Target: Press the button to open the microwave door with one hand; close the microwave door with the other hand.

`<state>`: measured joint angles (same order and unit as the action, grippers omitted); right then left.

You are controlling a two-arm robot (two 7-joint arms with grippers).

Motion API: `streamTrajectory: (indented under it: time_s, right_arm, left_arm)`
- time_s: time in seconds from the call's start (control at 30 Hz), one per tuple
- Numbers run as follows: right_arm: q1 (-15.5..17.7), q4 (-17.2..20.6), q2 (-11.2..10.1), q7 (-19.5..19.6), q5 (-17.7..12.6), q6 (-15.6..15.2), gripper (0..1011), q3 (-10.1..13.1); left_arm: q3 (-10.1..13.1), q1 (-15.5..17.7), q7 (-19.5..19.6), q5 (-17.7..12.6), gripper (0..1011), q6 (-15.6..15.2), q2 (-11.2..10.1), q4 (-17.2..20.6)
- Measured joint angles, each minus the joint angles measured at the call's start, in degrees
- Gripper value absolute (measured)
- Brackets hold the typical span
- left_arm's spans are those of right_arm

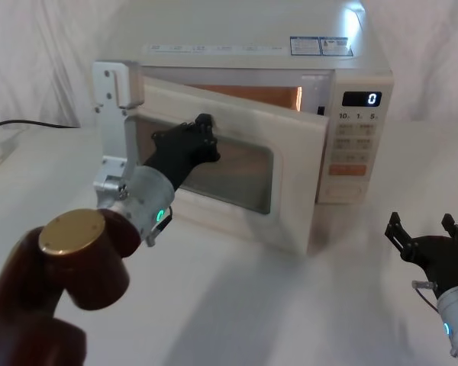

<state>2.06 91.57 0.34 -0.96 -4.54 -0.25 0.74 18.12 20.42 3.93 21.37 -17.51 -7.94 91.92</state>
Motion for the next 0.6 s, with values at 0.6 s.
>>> streamTrajectory:
  time_s: [0.6]
  right_arm:
    - [0.0, 0.0, 0.0, 0.0, 0.0, 0.0, 1002, 0.0]
  left_arm:
    - [0.1, 5.6, 1.1, -4.1, 0, 0.7, 3.5, -7.4]
